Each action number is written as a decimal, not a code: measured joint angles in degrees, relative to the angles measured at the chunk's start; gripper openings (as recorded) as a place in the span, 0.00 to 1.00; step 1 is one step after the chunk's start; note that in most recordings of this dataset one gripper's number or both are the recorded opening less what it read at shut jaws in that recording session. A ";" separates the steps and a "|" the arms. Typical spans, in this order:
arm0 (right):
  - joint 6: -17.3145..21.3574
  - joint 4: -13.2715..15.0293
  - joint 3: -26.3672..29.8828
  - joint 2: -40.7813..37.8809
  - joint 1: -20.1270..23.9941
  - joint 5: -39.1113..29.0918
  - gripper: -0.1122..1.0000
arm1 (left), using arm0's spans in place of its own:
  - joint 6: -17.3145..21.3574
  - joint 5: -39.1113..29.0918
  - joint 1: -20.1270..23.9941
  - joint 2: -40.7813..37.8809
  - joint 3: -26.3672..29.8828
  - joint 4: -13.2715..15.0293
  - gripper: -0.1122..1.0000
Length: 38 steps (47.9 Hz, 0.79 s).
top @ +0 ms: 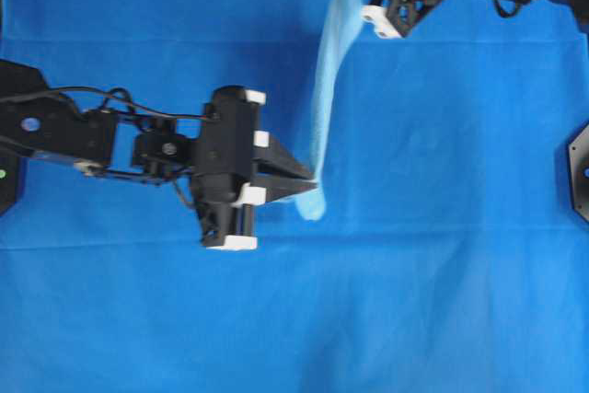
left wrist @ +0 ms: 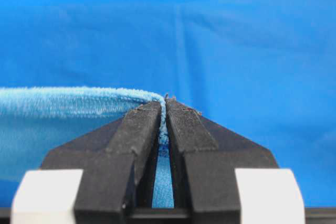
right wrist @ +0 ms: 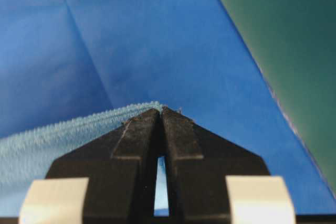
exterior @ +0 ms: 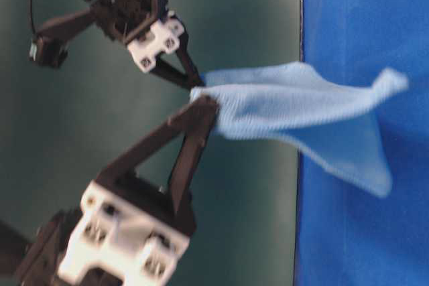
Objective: Fold the light blue towel.
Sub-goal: 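Lift the strip and swing the left gripper's end over toward the right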
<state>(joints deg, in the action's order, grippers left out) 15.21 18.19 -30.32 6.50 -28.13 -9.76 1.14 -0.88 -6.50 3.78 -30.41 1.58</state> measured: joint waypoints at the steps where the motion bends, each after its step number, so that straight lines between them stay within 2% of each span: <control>1: -0.09 0.09 0.35 -0.35 0.00 0.00 0.11 | 0.00 0.18 0.09 -0.53 0.35 0.00 0.14; 11: -0.18 1.05 1.05 -0.79 0.00 -0.18 0.12 | 0.09 1.76 0.09 -3.96 3.34 0.00 0.14; 16: -0.18 1.49 -0.44 0.18 0.00 -0.70 0.12 | 0.18 3.52 0.09 -6.77 5.45 0.09 0.14; 28: -0.26 1.67 -9.40 8.17 -2.02 -0.88 0.11 | 0.44 6.42 0.09 -14.85 13.89 0.18 0.14; 38: -0.26 1.67 -16.88 17.58 -3.60 -2.37 0.12 | 3.08 6.59 0.00 -21.62 22.50 0.18 0.14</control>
<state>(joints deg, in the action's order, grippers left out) 14.94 19.86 -47.20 24.08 -31.73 -12.13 4.22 5.71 -6.50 -17.84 -7.91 1.76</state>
